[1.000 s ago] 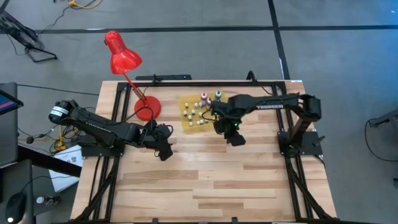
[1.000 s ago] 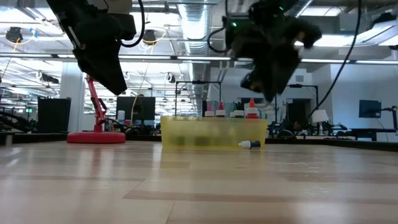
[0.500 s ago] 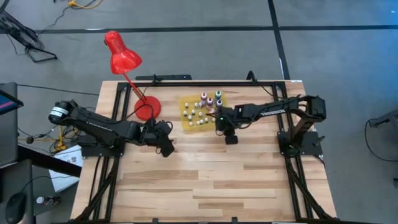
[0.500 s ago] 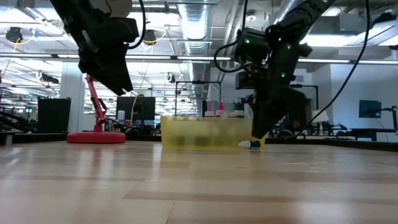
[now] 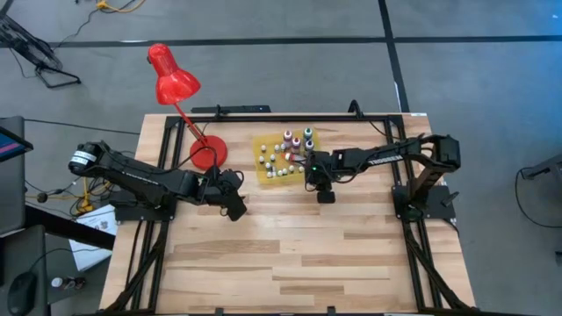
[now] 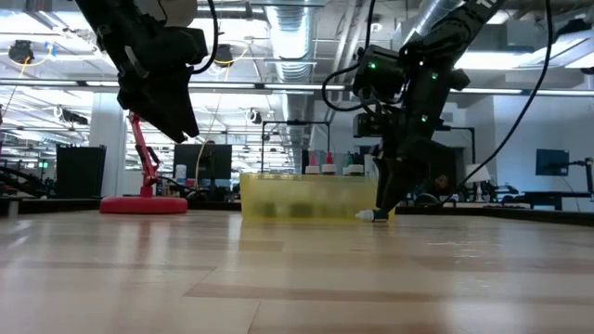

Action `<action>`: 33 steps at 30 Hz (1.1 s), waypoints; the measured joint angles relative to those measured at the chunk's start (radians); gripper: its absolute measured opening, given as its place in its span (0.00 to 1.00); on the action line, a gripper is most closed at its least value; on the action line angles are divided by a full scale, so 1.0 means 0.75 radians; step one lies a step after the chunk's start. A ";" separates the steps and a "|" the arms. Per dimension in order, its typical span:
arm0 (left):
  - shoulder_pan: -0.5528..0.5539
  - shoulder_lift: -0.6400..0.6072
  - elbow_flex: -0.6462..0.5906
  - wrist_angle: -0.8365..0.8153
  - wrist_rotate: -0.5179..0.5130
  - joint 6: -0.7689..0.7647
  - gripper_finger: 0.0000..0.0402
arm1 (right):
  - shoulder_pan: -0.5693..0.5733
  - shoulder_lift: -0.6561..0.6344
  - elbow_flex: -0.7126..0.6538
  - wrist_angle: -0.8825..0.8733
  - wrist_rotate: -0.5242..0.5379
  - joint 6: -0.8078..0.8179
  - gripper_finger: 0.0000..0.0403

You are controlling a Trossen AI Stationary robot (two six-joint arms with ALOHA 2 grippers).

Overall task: Pick & Place food coloring
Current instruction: Put the small blue food coloring bottle into the yellow bin

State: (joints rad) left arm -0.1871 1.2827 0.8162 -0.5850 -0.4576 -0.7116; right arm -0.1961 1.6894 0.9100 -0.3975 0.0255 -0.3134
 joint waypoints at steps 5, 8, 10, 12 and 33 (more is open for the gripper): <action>0.000 0.000 0.000 0.000 -0.001 0.000 0.69 | -0.007 0.000 -0.038 0.086 0.109 0.000 0.29; 0.000 0.000 0.000 0.000 -0.001 0.000 0.69 | -0.011 0.000 -0.047 0.136 0.112 0.000 0.29; 0.000 0.000 0.000 0.000 0.000 0.000 0.69 | -0.012 0.000 -0.048 0.136 0.115 -0.003 0.29; 0.000 0.000 0.000 0.001 0.001 -0.004 0.69 | -0.015 0.000 -0.048 0.136 0.115 -0.007 0.29; 0.000 0.000 0.000 0.000 0.005 0.016 0.69 | -0.025 0.016 -0.107 0.124 0.151 0.000 0.29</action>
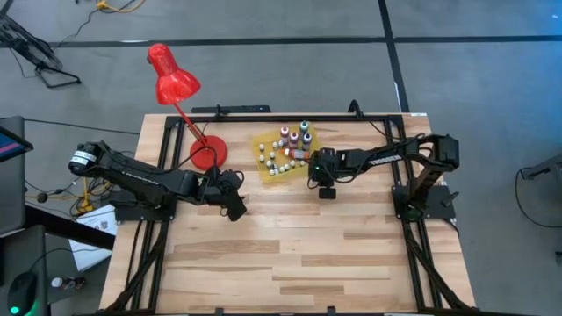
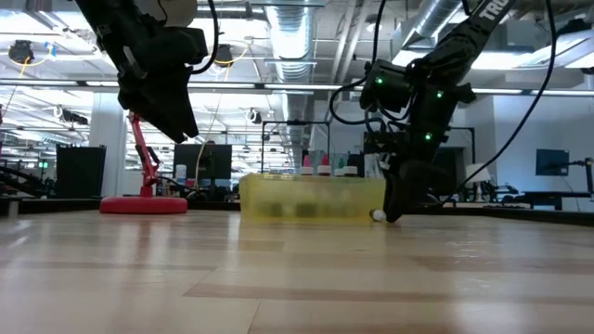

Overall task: Pick & Place food coloring
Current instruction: Put the small blue food coloring bottle into the yellow bin

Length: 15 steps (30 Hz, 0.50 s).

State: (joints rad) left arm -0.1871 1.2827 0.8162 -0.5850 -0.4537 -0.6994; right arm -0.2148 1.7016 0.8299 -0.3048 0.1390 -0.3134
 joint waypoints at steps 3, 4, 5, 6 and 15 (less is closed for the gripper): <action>0.000 0.000 0.000 -0.001 0.002 0.001 0.69 | 0.016 -0.004 0.019 -0.078 0.025 0.003 0.29; 0.000 0.000 0.000 -0.001 0.003 0.001 0.69 | 0.025 -0.005 0.035 -0.142 0.045 0.018 0.29; 0.000 0.000 0.000 -0.001 0.004 0.004 0.69 | 0.033 -0.005 0.055 -0.210 0.072 0.045 0.29; 0.000 0.000 0.000 -0.001 0.004 0.004 0.69 | 0.040 -0.005 0.077 -0.276 0.089 0.076 0.29; 0.000 0.000 0.000 -0.002 0.004 0.019 0.69 | 0.028 0.000 0.203 -0.368 0.091 0.793 0.29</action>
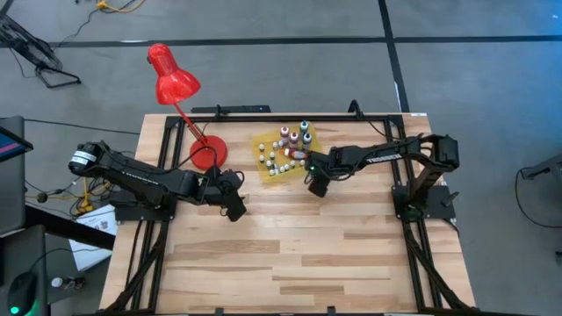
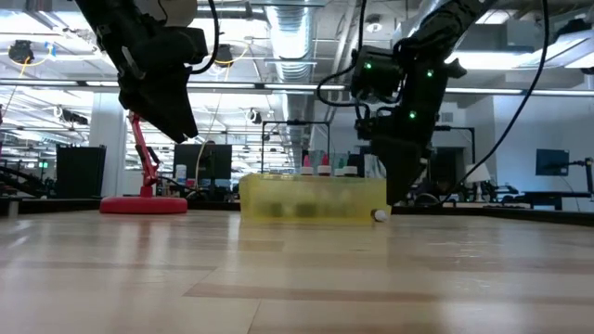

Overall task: Pick & Place food coloring
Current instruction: Put the small blue food coloring bottle into the yellow bin

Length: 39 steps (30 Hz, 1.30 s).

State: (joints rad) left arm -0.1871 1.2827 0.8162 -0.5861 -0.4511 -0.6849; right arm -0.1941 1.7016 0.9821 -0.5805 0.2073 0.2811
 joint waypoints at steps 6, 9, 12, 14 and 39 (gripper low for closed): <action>0.000 0.000 0.000 -0.001 0.000 0.025 0.69 | -0.021 0.010 -0.001 0.004 0.001 0.307 0.29; 0.000 0.000 0.000 -0.008 0.000 0.028 0.69 | -0.004 0.010 -0.001 0.022 0.000 0.383 0.30; 0.000 0.000 0.000 -0.011 0.003 0.029 0.69 | 0.019 0.010 -0.001 0.048 0.001 0.456 0.32; 0.000 0.000 0.000 -0.012 0.007 0.030 0.69 | 0.034 0.010 -0.001 0.070 0.002 0.475 0.34; -0.001 0.000 0.000 -0.045 0.019 0.061 0.69 | 0.145 0.188 -0.018 0.192 0.194 0.673 0.42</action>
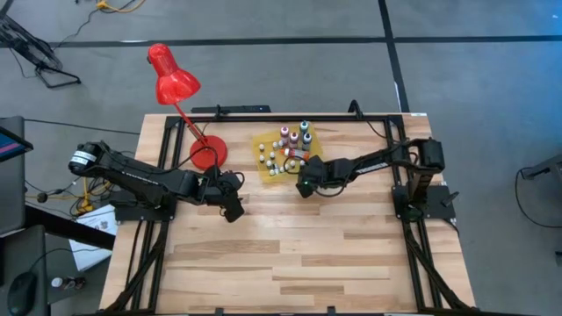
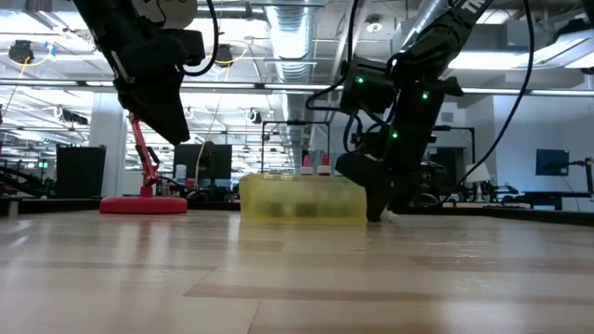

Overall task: Pick & Place food coloring
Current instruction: Put the small blue food coloring bottle into the yellow bin

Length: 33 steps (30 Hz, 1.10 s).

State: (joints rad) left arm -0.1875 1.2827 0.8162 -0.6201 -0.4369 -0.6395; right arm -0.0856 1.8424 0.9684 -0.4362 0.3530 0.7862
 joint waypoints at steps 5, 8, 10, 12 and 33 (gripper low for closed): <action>0.000 0.000 0.000 0.002 -0.005 -0.001 0.69 | 0.000 0.004 0.001 -0.005 -0.034 -0.077 0.28; 0.000 0.000 0.000 0.004 -0.005 -0.002 0.69 | -0.002 0.011 0.002 -0.010 -0.077 -0.160 0.21; 0.000 0.000 0.000 0.012 -0.005 0.003 0.69 | -0.002 0.008 0.002 -0.015 -0.102 -0.237 0.17; 0.000 0.000 0.000 0.021 -0.009 0.021 0.69 | -0.003 -0.019 0.000 -0.024 -0.124 -0.315 0.15; -0.001 0.001 0.000 0.972 -0.005 1.315 0.69 | 0.036 -0.360 0.278 0.001 -0.788 -0.931 0.16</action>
State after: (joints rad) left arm -0.1879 1.2831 0.8162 0.1089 -0.4409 0.3467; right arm -0.0586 1.5727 1.1767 -0.4357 -0.2378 0.0883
